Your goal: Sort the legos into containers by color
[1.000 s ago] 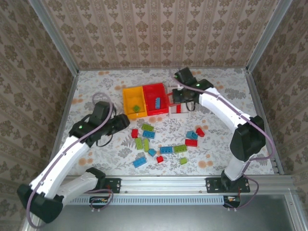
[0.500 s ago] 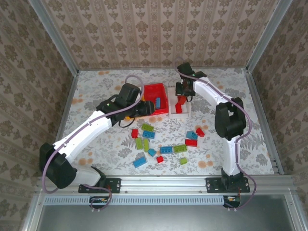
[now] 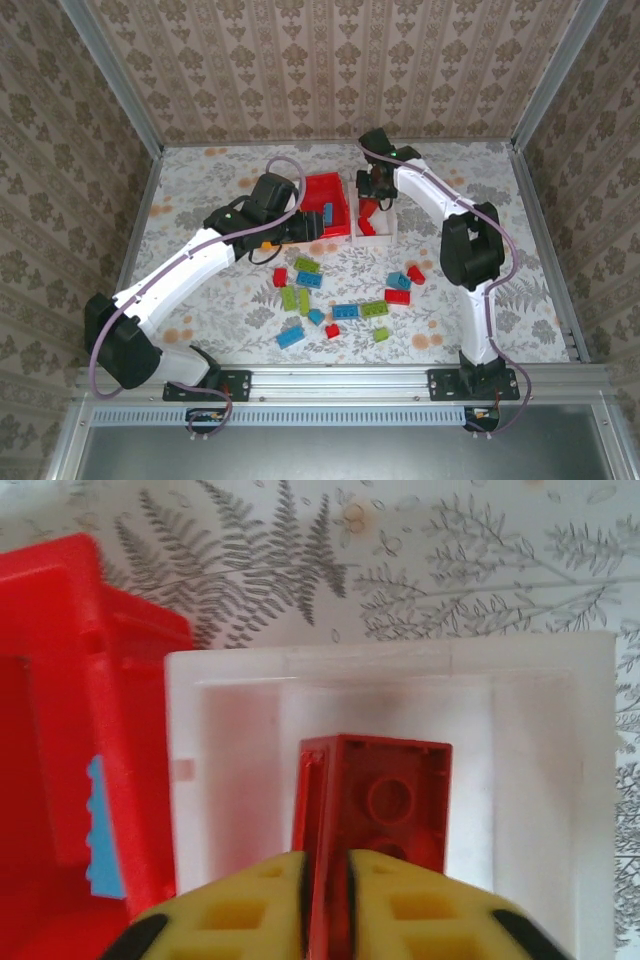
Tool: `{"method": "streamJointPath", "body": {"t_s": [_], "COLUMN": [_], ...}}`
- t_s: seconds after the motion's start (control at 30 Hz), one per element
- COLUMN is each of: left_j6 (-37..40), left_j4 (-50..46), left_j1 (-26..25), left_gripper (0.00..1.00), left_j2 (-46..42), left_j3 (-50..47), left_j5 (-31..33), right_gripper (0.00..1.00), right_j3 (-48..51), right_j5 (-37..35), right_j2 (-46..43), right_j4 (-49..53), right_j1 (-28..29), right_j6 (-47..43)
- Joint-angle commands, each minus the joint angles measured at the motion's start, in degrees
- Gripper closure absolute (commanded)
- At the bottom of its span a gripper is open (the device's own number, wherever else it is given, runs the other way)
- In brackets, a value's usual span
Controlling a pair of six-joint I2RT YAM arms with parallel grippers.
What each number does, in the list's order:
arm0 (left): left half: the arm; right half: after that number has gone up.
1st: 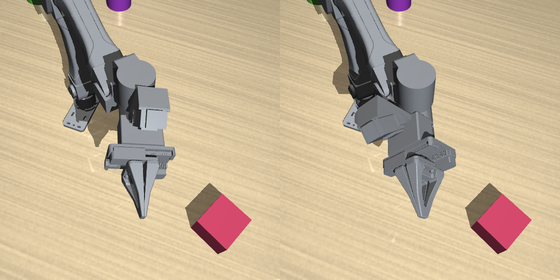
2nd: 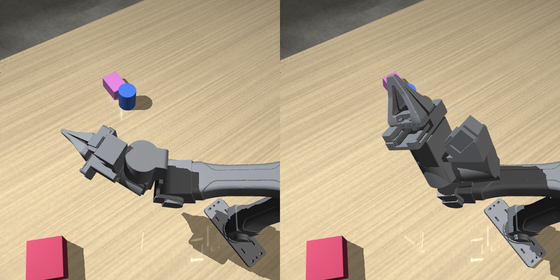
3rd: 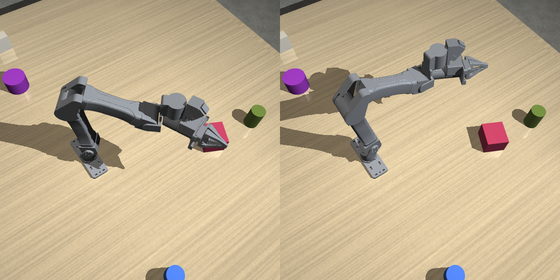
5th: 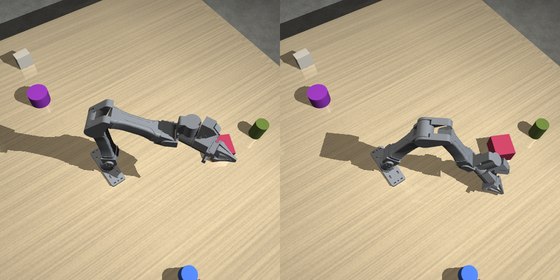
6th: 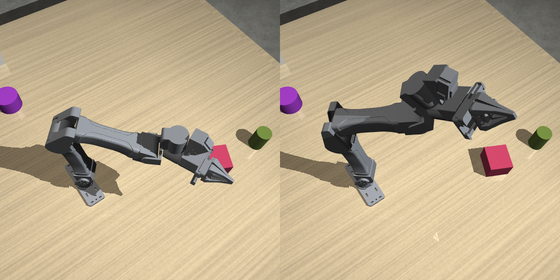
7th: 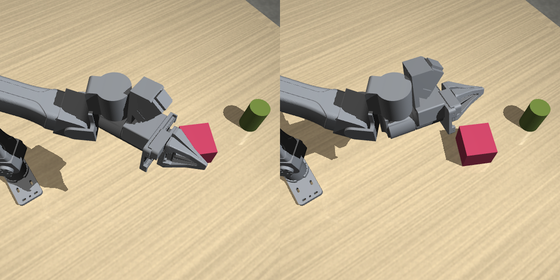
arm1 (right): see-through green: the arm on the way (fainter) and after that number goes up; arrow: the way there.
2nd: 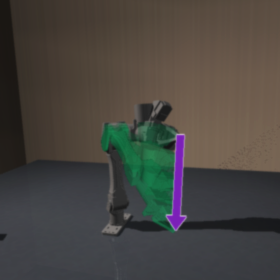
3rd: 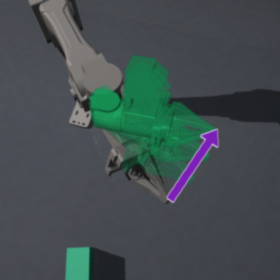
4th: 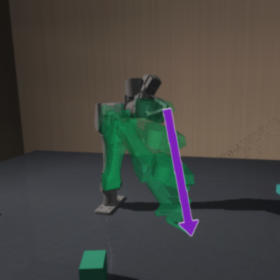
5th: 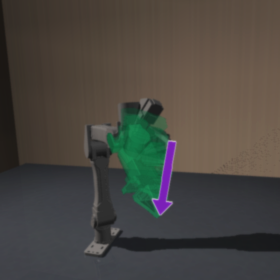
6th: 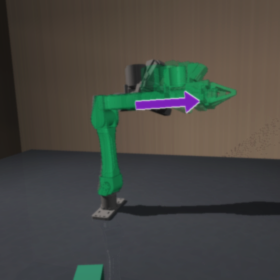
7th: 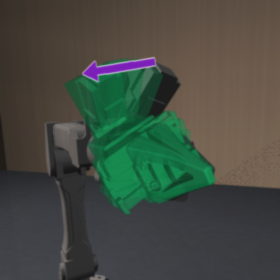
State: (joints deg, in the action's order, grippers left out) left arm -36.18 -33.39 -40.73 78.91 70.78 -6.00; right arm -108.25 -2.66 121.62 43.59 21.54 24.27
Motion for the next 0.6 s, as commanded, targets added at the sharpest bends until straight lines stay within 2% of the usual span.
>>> {"method": "streamJointPath", "body": {"t_s": [0.0,0.1,0.2,0.37,0.47,0.57], "left_j6": [1.04,1.05,0.90,0.21,-0.74,-2.60], "left_j4": [-1.33,-1.07,-1.00,-3.19,-7.40,-11.41], "left_j1": [0.63,1.00,1.22,2.59,4.26,5.67], "left_gripper": [0.46,0.46,0.46,0.46,0.45,0.43], "left_j2": [-1.52,-1.75,-1.82,-3.07,-3.97,-4.23], "left_j3": [-0.34,-0.73,-0.63,-1.72,-3.88,-7.66], "left_j5": [1.02,1.06,1.18,1.18,0.09,-0.98], "right_gripper": [0.69,0.57,0.57,0.59,0.59,0.57], "right_j3": [-0.79,-1.47,-1.65,3.87,10.80,22.08], "right_j5": [-1.39,-1.05,-1.11,-1.34,0.46,5.03], "right_j2": [-5.63,-5.20,-5.58,-12.00,-18.18,-25.49], "right_j4": [1.35,2.40,2.89,-0.97,-4.33,-9.23], "right_j1": [0.21,0.22,0.19,0.17,0.64,2.52], "right_j6": [-0.19,-0.79,-0.82,-1.39,-2.70,-4.28]}}
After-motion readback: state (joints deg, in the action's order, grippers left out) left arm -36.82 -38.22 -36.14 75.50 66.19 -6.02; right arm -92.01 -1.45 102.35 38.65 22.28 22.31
